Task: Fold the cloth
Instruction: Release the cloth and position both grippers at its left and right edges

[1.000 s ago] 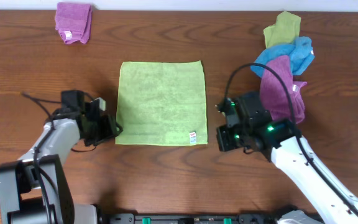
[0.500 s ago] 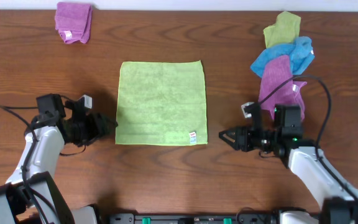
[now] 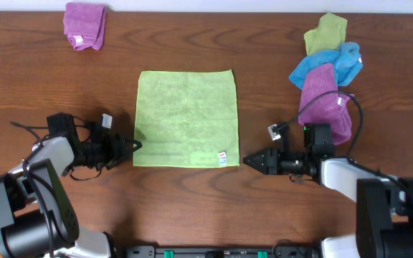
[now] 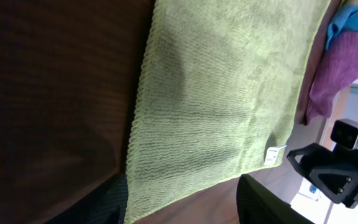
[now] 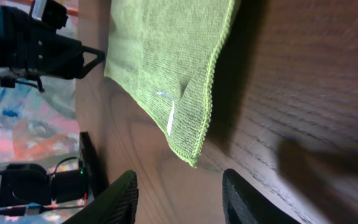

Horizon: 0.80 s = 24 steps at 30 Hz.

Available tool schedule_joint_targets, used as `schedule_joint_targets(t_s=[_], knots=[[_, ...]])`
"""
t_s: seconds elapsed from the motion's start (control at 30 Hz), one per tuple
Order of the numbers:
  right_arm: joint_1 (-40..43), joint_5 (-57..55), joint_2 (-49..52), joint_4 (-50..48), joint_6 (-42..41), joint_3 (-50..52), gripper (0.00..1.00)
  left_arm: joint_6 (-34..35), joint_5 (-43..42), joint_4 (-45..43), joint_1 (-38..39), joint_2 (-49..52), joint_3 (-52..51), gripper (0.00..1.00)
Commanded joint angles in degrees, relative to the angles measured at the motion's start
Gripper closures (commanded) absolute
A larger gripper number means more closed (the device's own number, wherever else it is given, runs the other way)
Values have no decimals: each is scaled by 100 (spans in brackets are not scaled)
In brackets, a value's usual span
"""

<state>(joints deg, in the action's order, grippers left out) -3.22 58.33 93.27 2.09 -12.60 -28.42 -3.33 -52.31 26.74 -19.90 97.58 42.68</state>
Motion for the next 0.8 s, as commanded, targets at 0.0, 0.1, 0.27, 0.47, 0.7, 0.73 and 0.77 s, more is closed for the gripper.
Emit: schedule_joint_targets(t_s=[0.0, 0.1, 0.27, 0.47, 0.7, 0.73, 0.77], knots=[[-155, 61, 157, -184, -260, 22, 54, -245, 26, 4, -50, 98, -31, 42], [-225, -28, 293, -382, -387, 22, 52, -323, 39, 4, -66, 168, -31, 42], [-330, -48, 542, -752, -595, 22, 51, -424, 13, 42, -120, 365, -31, 42], [-363, -70, 881, -1196, -907, 20, 51, -730, -13, 413, -120, 540, -31, 43], [-474, -72, 1132, -1526, -1161, 20, 51, -979, 186, 841, -120, 540, -31, 46], [-514, -79, 1134, -1569, -1209, 20, 52, -975, 181, 839, -120, 540, -31, 46], [-546, -101, 1134, -1600, -1239, 20, 52, -975, 181, 846, -120, 540, -31, 46]])
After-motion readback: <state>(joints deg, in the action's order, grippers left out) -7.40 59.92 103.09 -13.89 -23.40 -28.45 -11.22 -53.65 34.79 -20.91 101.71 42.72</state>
